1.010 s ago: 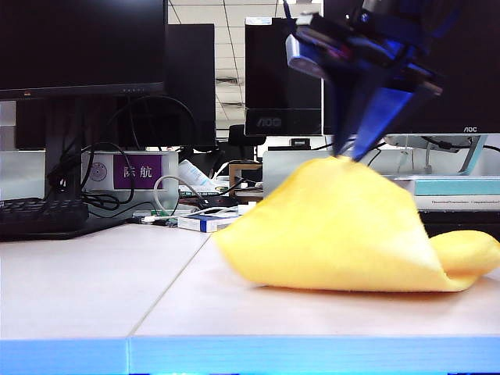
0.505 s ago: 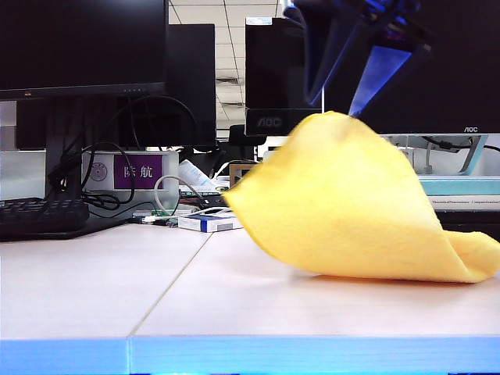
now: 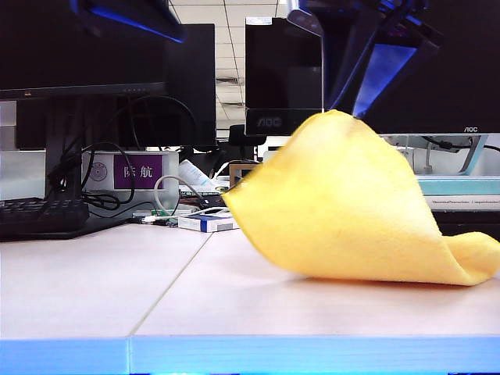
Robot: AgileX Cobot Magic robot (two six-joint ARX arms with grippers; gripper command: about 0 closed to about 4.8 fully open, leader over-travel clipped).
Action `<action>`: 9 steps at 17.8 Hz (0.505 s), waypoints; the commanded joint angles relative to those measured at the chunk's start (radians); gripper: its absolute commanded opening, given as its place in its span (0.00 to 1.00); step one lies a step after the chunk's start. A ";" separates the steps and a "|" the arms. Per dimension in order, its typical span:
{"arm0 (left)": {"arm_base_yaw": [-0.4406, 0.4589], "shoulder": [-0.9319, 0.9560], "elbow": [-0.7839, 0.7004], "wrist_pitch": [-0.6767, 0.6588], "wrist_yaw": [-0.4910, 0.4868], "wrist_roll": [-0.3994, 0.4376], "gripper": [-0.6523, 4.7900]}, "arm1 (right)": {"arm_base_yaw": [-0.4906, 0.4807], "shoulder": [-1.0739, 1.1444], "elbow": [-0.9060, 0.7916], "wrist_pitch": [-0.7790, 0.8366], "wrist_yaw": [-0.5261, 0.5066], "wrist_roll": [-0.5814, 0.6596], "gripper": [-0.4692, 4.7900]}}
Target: Wipe the table from front to back using the rag.
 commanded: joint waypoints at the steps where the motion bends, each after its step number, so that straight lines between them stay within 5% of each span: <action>1: -0.019 0.036 0.005 0.078 0.043 0.008 0.38 | 0.002 -0.018 0.004 0.003 -0.035 -0.004 0.17; 2: -0.024 0.049 0.005 0.096 0.047 0.026 0.49 | 0.002 -0.023 0.004 0.003 -0.053 -0.011 0.17; 9: -0.103 0.143 0.005 0.171 0.071 0.119 0.55 | -0.008 -0.052 0.018 0.010 -0.119 -0.011 0.17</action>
